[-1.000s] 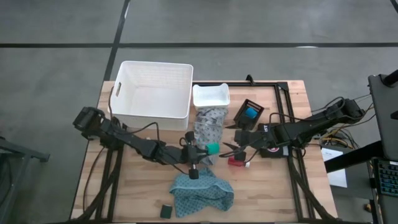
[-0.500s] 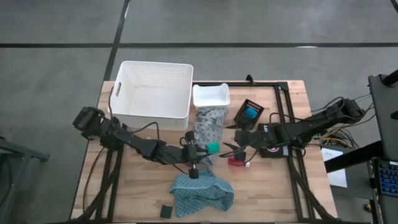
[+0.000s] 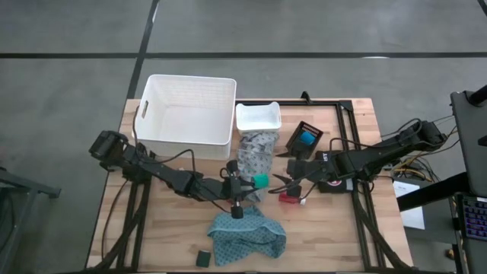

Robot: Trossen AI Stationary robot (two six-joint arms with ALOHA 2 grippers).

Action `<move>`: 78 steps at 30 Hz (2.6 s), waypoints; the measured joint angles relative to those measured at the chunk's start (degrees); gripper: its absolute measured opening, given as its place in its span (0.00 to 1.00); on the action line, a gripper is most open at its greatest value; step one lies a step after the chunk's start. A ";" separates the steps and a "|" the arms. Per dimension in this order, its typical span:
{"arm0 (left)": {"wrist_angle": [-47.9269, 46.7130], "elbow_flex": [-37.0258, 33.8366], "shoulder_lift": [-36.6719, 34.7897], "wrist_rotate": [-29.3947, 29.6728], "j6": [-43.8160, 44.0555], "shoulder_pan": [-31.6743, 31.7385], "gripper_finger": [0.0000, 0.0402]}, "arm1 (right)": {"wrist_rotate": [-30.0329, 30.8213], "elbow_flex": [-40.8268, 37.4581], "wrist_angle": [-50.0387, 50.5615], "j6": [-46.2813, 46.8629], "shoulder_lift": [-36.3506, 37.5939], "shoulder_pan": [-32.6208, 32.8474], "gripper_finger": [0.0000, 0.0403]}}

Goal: Pick & Place Medicine items
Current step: Put the light blue bandage into the black bin

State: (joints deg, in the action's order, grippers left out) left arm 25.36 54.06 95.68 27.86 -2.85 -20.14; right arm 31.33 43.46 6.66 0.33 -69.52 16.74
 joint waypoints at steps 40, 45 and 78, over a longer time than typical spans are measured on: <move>0.26 0.00 -0.07 -0.16 -10.32 1.53 0.12 | 1.14 0.00 -6.76 -0.78 -0.08 -0.36 0.71; 0.38 0.00 -0.07 -6.22 -10.43 3.88 0.12 | 0.14 0.00 -6.82 -1.40 -0.08 -0.10 0.67; 0.07 -0.04 -1.11 -21.09 -13.88 9.31 0.12 | -3.85 -0.02 -8.52 -0.38 0.03 4.70 0.58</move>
State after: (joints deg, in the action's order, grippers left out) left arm 25.43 54.02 94.57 6.76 -16.73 -10.83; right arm 27.49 43.44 -1.87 -0.05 -69.49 21.44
